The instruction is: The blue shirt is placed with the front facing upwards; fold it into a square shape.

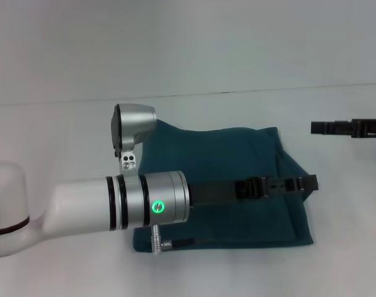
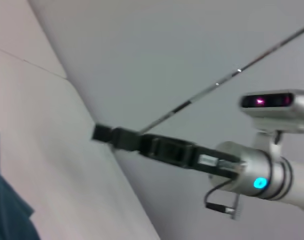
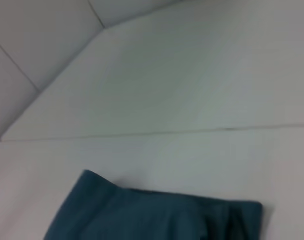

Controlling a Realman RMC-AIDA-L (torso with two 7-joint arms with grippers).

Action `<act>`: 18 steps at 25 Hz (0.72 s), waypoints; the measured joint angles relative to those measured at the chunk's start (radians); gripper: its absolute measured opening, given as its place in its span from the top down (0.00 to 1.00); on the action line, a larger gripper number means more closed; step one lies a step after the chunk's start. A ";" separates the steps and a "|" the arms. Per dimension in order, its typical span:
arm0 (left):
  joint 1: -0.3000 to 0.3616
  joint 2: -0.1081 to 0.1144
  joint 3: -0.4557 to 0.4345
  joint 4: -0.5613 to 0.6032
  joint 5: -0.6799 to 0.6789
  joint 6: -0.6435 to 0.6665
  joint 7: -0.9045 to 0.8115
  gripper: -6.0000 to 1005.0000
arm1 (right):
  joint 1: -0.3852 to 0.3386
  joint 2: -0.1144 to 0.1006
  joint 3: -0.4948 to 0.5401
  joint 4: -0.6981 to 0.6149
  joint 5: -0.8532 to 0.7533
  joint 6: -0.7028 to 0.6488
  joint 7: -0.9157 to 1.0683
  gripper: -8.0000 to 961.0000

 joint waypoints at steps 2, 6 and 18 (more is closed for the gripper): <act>0.004 0.003 -0.004 0.000 0.010 0.017 0.030 0.42 | 0.002 -0.001 0.000 0.004 -0.029 0.004 0.038 0.05; 0.027 0.010 -0.074 0.001 0.088 0.025 0.106 0.28 | 0.013 -0.002 -0.009 0.005 -0.062 -0.018 0.098 0.05; 0.271 0.015 -0.441 0.241 0.427 0.118 0.215 0.08 | 0.090 0.015 -0.051 0.130 -0.071 0.043 0.114 0.05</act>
